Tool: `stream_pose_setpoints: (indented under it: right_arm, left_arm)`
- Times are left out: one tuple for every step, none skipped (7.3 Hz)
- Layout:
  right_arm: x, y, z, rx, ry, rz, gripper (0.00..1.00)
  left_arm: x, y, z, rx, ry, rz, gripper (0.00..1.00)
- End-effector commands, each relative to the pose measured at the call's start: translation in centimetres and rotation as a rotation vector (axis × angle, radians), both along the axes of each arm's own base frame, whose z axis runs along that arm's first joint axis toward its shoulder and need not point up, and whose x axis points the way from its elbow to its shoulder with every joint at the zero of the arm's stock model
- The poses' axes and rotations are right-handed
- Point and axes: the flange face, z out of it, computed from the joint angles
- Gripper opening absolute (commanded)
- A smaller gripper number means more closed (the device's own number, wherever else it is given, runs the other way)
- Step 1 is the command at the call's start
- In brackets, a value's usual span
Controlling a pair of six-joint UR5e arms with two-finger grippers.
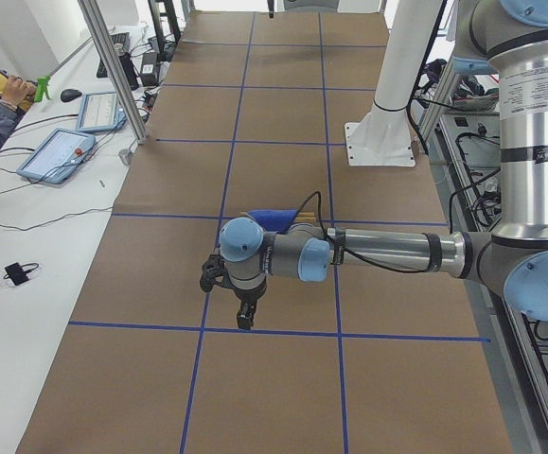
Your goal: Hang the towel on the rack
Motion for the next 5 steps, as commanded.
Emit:
stream_pose_setpoints:
  right_arm:
    - [0.19, -1.07, -1.26, -0.026, 0.005, 0.006, 1.0]
    - [0.18, -1.2, -1.41, -0.023, 0.004, 0.006, 1.0]
    - [0.18, -1.13, -1.42, -0.023, 0.003, 0.006, 1.0]
    - [0.17, -1.19, -1.57, -0.02, 0.002, 0.006, 1.0]
    - [0.18, -1.13, -1.57, -0.02, 0.002, 0.006, 1.0]
  left_arm:
    - [0.26, -0.28, -1.1, -0.035, 0.04, -0.074, 0.98]
    - [0.28, -0.32, -1.02, -0.041, 0.043, -0.086, 0.98]
    - [0.29, -0.46, -1.15, -0.037, 0.044, -0.085, 0.98]
    - [0.39, -0.73, -1.35, -0.032, 0.044, -0.083, 0.98]
    - [0.34, -0.97, -1.76, -0.02, 0.046, -0.084, 0.98]
